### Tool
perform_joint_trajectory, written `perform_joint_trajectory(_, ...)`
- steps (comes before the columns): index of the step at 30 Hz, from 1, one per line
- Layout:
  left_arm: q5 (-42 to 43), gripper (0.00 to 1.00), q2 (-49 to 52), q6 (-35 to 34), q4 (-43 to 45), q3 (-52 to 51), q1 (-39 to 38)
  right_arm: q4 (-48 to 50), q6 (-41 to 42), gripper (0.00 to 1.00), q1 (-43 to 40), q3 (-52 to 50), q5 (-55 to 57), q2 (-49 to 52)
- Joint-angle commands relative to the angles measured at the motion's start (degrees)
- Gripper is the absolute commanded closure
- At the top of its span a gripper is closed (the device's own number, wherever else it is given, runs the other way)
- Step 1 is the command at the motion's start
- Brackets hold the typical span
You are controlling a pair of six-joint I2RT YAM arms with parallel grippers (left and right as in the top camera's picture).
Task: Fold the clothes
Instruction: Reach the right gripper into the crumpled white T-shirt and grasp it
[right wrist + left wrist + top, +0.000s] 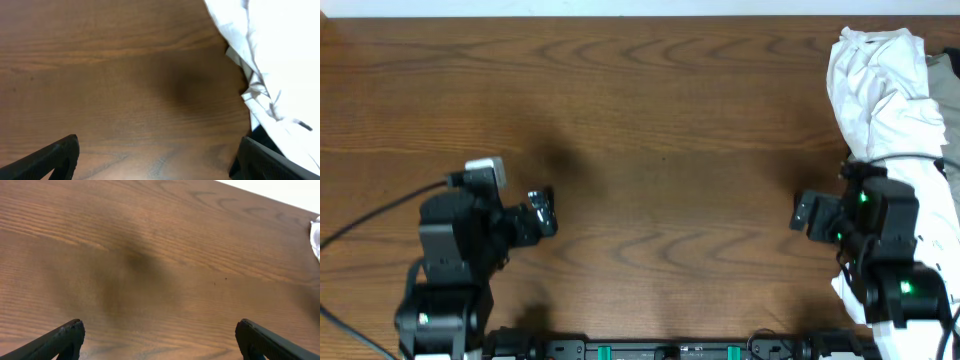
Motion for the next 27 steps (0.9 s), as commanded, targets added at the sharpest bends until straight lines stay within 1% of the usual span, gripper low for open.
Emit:
perform_joint_trajectory(1,-0.48,0.02,2.29,-0.31,-0.90,2.36,0.31,0.57,0.28,0.01,-1.31,1.46,5.07,3.34)
perform_joint_trajectory(4,-0.50,0.02,3.17,-0.31,-0.94,2.36,0.31,1.62,1.66,0.02,-5.88,1.46,10.97,7.93)
perform_joint_trajectory(5,-0.52,0.02,3.32,-0.31,-0.94,2.36,0.31,2.38,2.14,0.04,-8.17,1.46,12.15,9.90)
perform_joint_trajectory(6,-0.52,0.02,3.45,-0.33,-0.90,2.36,0.31,3.19,2.36,0.08,-10.27,1.46,12.76,11.52)
perform_joint_trajectory(7,-0.50,0.02,3.52,-0.33,-0.90,2.36,0.31,4.26,2.36,0.13,-12.44,1.46,12.92,13.07)
perform_joint_trajectory(8,-0.52,0.02,3.54,-0.31,-0.92,2.36,0.31,6.16,2.43,0.16,-15.17,1.46,12.59,14.93)
perform_joint_trajectory(10,-0.52,0.02,3.54,-0.31,-0.94,2.36,0.31,10.05,2.75,0.18,-19.15,1.46,10.84,17.99)
perform_joint_trajectory(12,-0.52,0.02,3.56,-0.33,-0.92,2.36,0.31,12.41,2.75,0.18,-21.29,1.46,10.56,20.46)
perform_joint_trajectory(15,-0.52,0.02,3.56,-0.33,-0.94,2.36,0.31,14.03,2.75,0.17,-23.12,1.44,10.60,23.85)
perform_joint_trajectory(18,-0.52,0.02,3.61,-0.31,-0.92,2.34,0.31,14.21,2.75,0.21,-24.57,1.44,11.74,27.78)
perform_joint_trajectory(23,-0.52,0.02,4.26,-0.33,-0.90,2.34,0.31,15.10,3.45,0.25,-26.51,1.44,12.04,33.35)
perform_joint_trajectory(25,-0.52,0.02,4.66,-0.33,-0.92,2.34,0.31,16.04,4.11,0.29,-26.56,1.44,12.02,34.93)
perform_joint_trajectory(27,-0.50,0.02,5.05,-0.33,-0.92,2.34,0.31,17.18,4.09,0.36,-26.56,1.44,11.67,35.91)
